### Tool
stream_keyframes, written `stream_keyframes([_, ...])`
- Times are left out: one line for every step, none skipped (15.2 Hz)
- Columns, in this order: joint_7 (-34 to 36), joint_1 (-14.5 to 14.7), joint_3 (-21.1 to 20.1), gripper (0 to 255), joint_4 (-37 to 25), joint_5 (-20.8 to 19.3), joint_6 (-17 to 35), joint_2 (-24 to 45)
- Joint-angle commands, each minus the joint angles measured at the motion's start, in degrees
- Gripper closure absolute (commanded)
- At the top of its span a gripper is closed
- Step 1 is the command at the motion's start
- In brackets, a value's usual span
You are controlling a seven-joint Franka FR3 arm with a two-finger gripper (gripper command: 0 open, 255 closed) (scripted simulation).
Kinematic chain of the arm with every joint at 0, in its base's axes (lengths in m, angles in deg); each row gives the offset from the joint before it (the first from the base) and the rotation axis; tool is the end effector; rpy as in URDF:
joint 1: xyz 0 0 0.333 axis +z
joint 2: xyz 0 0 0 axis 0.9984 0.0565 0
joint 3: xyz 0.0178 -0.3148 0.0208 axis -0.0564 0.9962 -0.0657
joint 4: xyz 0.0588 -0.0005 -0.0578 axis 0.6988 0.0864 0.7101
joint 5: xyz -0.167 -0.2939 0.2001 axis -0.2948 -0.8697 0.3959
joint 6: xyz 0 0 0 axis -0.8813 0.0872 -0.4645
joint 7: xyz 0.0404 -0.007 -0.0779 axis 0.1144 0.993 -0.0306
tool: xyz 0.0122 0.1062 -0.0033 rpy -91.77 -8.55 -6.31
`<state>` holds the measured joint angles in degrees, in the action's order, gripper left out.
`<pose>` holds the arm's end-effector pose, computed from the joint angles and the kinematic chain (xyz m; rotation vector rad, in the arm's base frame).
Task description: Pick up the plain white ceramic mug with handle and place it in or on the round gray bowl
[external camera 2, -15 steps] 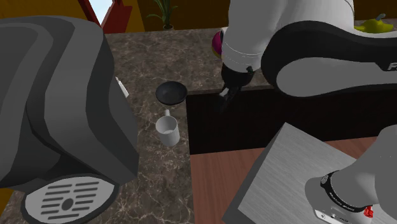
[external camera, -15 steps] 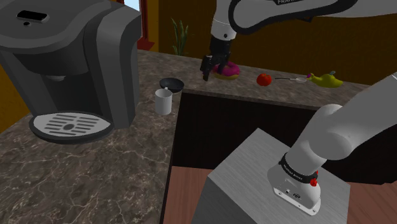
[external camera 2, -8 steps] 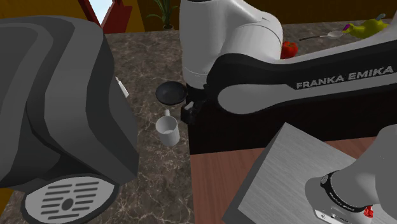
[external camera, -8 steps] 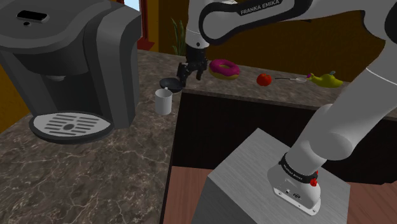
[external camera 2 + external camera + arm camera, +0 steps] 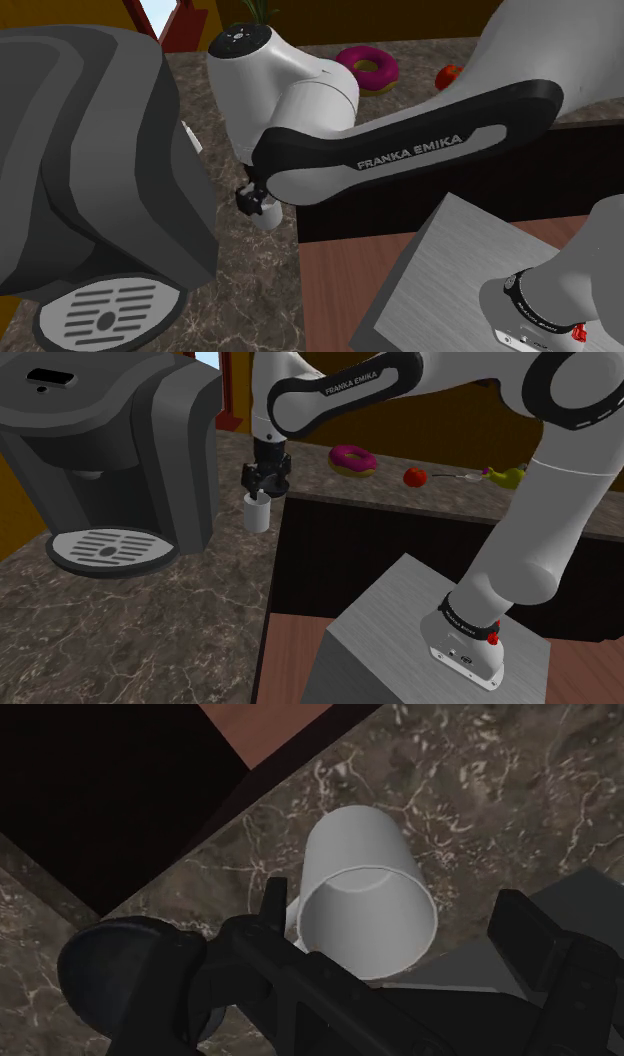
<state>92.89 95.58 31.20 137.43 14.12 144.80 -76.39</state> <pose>0.5596 0.2256 0.4190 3.1054 0.1006 0.0849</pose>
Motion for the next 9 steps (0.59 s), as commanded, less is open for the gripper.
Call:
stream_keyframes([1.10,0.88,-0.23,0,-4.32,-1.12,0.35,4.91])
stream_keyframes([1.60,1.41,-0.30,0,-6.53,-1.60,0.25,7.14])
stream_keyframes([2.06,1.96,-0.35,0,-8.83,-2.08,0.08,9.38])
stream_keyframes([2.25,2.24,-0.33,0,-9.86,-2.27,-0.01,10.37])
stream_keyframes([2.32,2.27,-0.26,0,-9.53,-2.38,0.63,10.69])
stream_keyframes([2.39,2.29,-0.20,0,-9.21,-2.50,1.26,11.01])
stream_keyframes([2.47,2.31,-0.14,0,-8.91,-2.62,1.89,11.35])
stream_keyframes([2.56,2.33,-0.08,0,-8.62,-2.75,2.52,11.70])
stream_keyframes([2.64,2.35,-0.02,0,-8.34,-2.88,3.14,12.06])
